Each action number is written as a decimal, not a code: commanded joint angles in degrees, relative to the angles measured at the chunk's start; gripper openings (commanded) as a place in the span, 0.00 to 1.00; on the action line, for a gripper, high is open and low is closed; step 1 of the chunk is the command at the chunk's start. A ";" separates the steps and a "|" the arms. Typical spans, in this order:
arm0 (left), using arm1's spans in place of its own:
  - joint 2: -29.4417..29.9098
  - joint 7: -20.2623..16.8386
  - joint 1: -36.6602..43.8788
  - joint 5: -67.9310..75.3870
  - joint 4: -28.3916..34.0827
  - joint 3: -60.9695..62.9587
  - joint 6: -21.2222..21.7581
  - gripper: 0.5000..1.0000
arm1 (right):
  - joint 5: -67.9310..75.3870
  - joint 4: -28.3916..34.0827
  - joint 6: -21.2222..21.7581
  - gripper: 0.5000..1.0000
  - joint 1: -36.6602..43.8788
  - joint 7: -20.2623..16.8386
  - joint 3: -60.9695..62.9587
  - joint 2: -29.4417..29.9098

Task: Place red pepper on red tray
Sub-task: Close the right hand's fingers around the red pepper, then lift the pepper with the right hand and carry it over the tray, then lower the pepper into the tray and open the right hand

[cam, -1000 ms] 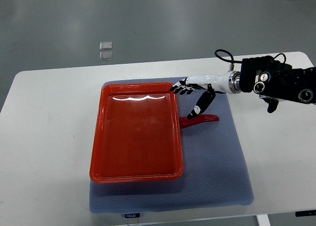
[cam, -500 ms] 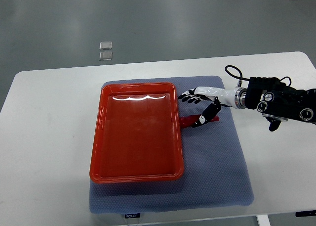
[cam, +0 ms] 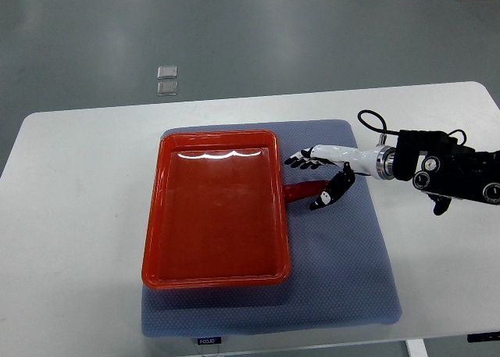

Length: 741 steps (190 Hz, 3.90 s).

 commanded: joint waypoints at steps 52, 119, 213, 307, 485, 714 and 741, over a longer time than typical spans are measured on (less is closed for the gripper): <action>0.00 0.00 0.00 0.01 0.00 0.00 0.00 1.00 | -3.68 0.07 -4.33 0.70 -1.44 1.67 -0.17 0.23; 0.00 0.00 0.09 0.01 0.00 -0.09 0.00 1.00 | -4.73 -0.10 -5.73 0.62 -3.63 2.55 -0.43 0.85; 0.00 0.00 0.09 0.01 -0.09 -0.18 0.00 1.00 | -7.63 -0.46 -8.54 0.00 -5.04 2.55 -0.43 1.02; 0.00 0.00 0.09 0.01 0.00 -0.09 0.00 1.00 | -6.84 2.18 -5.91 0.00 2.95 2.55 0.01 -3.29; 0.00 0.00 0.09 0.01 0.00 0.00 0.09 1.00 | 0.89 -16.19 -6.44 0.00 9.02 2.46 -8.08 28.80; 0.00 0.00 0.09 0.01 0.00 0.08 0.09 1.00 | 2.03 -17.95 -9.51 0.58 3.92 4.30 1.50 28.80; 0.00 0.00 0.09 0.01 0.00 0.08 0.09 1.00 | 2.65 -17.77 -9.51 0.58 3.40 4.31 10.29 28.80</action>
